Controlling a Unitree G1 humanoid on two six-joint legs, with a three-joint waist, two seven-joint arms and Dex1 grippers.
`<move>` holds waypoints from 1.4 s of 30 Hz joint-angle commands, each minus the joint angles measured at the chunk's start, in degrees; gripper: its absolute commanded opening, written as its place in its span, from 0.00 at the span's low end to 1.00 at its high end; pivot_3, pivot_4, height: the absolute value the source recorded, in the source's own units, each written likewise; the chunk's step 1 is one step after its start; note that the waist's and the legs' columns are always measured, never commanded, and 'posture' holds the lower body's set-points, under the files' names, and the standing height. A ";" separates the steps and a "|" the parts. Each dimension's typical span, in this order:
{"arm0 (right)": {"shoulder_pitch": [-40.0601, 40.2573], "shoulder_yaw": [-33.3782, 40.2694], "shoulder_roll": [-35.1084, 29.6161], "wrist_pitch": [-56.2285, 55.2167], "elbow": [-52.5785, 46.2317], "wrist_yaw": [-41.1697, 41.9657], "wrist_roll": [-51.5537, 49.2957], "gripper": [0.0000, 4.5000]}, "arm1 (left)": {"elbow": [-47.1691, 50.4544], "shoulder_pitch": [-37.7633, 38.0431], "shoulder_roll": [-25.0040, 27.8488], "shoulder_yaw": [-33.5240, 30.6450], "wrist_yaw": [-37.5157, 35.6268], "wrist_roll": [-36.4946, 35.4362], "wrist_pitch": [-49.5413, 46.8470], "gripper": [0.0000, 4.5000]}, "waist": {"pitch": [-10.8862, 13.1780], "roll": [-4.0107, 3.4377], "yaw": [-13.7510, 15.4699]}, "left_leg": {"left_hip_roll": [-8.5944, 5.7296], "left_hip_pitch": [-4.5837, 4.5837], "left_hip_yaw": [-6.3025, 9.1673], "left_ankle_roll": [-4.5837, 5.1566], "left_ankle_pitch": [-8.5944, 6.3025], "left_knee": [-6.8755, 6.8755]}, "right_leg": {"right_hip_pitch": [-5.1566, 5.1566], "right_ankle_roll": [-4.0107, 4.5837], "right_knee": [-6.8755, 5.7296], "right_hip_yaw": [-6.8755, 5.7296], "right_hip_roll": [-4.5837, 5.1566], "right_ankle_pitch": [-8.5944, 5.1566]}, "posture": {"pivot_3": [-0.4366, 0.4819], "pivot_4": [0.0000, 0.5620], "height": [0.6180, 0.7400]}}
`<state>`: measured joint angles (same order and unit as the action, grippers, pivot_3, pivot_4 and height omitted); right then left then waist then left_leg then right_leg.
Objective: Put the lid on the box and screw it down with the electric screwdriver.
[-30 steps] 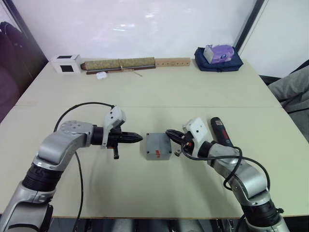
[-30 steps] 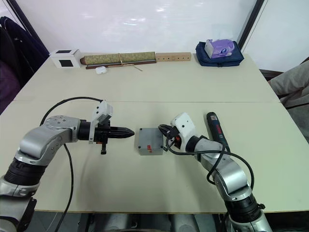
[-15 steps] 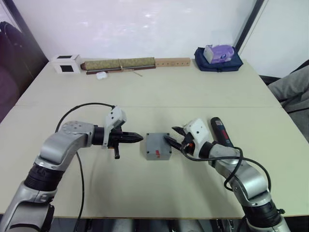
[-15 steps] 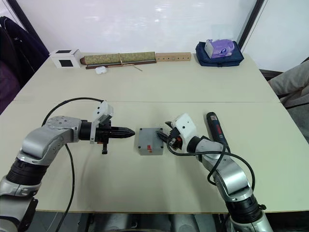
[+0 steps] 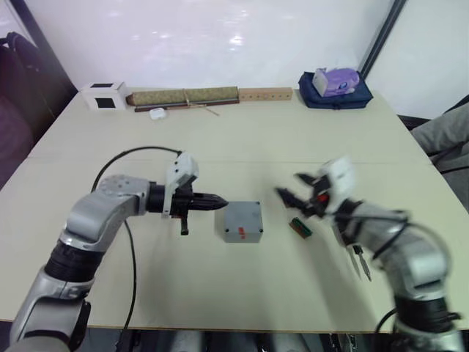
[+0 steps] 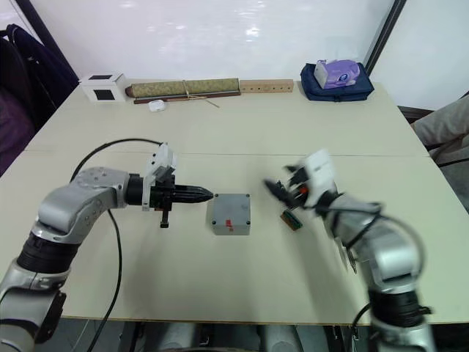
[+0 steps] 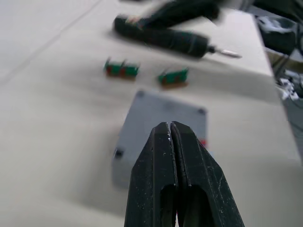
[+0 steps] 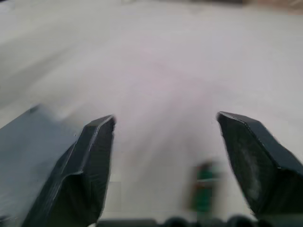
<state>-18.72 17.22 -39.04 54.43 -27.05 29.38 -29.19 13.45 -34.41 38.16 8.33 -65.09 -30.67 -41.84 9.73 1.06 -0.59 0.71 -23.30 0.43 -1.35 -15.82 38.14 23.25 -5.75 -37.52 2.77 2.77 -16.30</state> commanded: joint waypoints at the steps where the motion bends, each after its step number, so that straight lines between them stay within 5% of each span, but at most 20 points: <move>1: -2.14 2.82 -5.68 7.95 1.88 2.13 -3.45 0.99 | 3.06 -1.61 -0.15 1.14 -1.64 -1.03 0.81 0.00 | 0.00 0.00 -0.25 | -0.01 0.00 0.00 0.00 0.00 -0.03 | 0.00 0.00 0.00 0.00 -0.02 0.00 | 0.48 0.27 1.00; 6: -11.29 -0.01 -17.97 33.44 11.68 7.31 -9.91 0.99 | 4.90 -2.48 1.67 4.06 -6.29 0.52 3.78 0.00 | 0.13 -0.36 -0.59 | 0.03 0.03 -0.08 0.02 0.00 -0.02 | 0.09 0.02 -0.09 0.09 -0.16 0.01 | 0.48 0.27 1.00; 11: -17.16 -12.30 -25.14 38.07 21.71 10.28 -13.21 0.99 | 3.07 -3.64 1.16 4.92 -6.48 2.61 6.41 0.00 | 0.12 -0.35 -0.30 | 0.05 0.03 -0.08 0.02 0.00 -0.02 | 0.09 0.05 -0.05 0.08 -0.19 0.00 | 0.48 0.27 1.00; 32: -19.74 -37.28 -26.28 33.65 23.94 14.64 -6.59 0.99 | 11.06 2.52 0.46 1.23 1.43 -1.63 0.93 0.00 | 0.13 -0.35 -0.33 | 0.06 -0.06 -0.09 0.03 -0.01 0.00 | 0.18 0.01 -0.02 0.09 -0.14 0.02 | 0.48 0.27 1.00; 38: -19.86 -39.90 -22.99 31.97 28.07 14.23 -2.93 0.99 | 11.86 3.46 -0.13 1.12 3.77 -2.29 0.33 0.00 | -0.17 0.23 -0.40 | 0.09 0.06 -0.09 0.03 -0.01 0.05 | 0.00 0.01 0.00 0.08 -0.15 0.02 | 0.48 0.27 1.00; 42: -21.81 -42.48 -21.57 29.44 32.59 14.78 0.70 0.76 | 12.33 4.94 0.06 1.31 4.55 -2.26 0.43 0.00 | -0.32 0.55 -0.56 | 0.15 0.49 -0.10 0.03 -0.01 0.05 | -0.52 0.05 0.23 0.08 -0.17 0.00 | 0.48 0.27 1.00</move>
<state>-40.78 -22.21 -61.72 85.60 2.14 44.52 -31.63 23.82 -29.36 38.08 10.49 -61.00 -32.23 -41.83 9.41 1.62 -1.16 0.87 -22.74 0.33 -1.32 -15.83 38.19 22.68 -5.68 -37.26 2.85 2.60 -16.30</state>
